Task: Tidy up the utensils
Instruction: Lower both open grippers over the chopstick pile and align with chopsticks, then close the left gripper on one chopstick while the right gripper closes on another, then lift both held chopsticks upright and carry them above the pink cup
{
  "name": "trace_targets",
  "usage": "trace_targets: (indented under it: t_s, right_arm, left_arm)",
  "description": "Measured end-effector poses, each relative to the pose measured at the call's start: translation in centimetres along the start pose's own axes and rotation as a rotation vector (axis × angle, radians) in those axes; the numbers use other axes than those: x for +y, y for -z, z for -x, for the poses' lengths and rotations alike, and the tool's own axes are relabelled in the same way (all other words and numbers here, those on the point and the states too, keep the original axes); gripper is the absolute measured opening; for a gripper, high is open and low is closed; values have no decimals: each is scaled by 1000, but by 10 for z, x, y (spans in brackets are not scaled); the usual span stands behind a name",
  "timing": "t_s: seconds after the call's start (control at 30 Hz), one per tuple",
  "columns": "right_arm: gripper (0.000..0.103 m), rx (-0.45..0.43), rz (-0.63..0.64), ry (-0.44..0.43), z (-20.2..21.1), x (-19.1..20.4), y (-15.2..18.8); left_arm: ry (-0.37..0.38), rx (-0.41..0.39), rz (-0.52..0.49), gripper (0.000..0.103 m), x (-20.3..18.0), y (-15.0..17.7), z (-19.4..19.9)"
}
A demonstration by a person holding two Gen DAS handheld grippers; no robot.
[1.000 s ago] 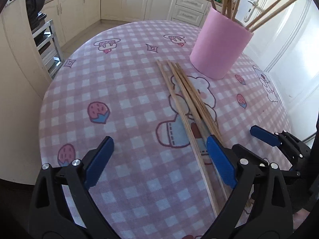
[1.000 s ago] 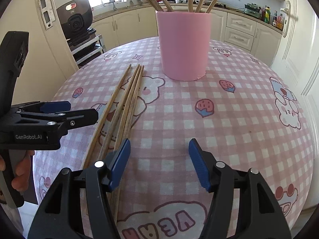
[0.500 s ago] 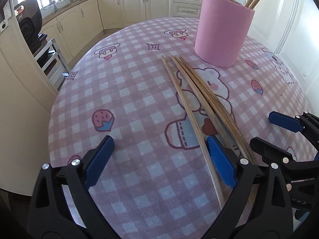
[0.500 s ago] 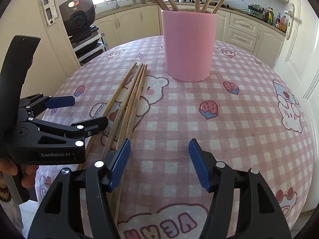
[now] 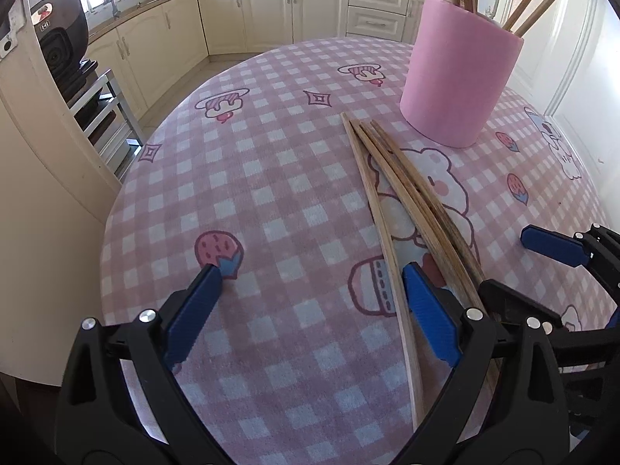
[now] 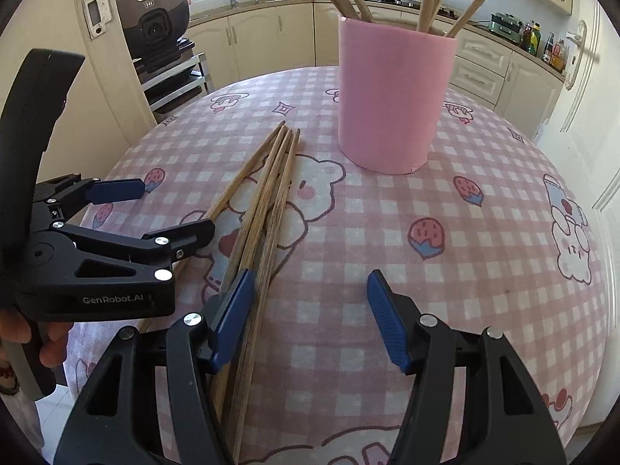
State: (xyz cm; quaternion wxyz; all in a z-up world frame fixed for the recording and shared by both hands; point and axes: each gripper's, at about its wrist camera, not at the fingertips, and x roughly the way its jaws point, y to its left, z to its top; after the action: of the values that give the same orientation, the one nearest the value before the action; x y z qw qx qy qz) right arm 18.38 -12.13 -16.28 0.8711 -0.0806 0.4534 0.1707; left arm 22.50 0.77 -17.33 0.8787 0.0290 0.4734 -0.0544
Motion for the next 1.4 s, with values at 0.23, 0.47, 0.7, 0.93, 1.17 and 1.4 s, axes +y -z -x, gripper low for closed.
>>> trace_targets:
  t_s: [0.23,0.47,0.7,0.93,1.17,1.4]
  right_arm:
    - [52,20,20,13,-20,-1,-27]
    - [43,42,26,-14,-44,-7,-60]
    - [24,64,29,-26,-55,-6,-79]
    - [5,71,-9,-68,-56,-8,-84]
    - [5,5,-48,-144,-19,-17,-72]
    - [4,-142,-57,-199,56,-23,-64]
  left_arm:
    - [18,9,-14,79,1,-27,-13]
    - [56,26,-16,52,7,-61,-30]
    - [82,44,-5,26,16,-78,-38]
    - [113,1,40,8,14,-73,-37]
    - [177,-44,49,6,9,-62,-6]
    - [198,-167,28,6,4,-60,57]
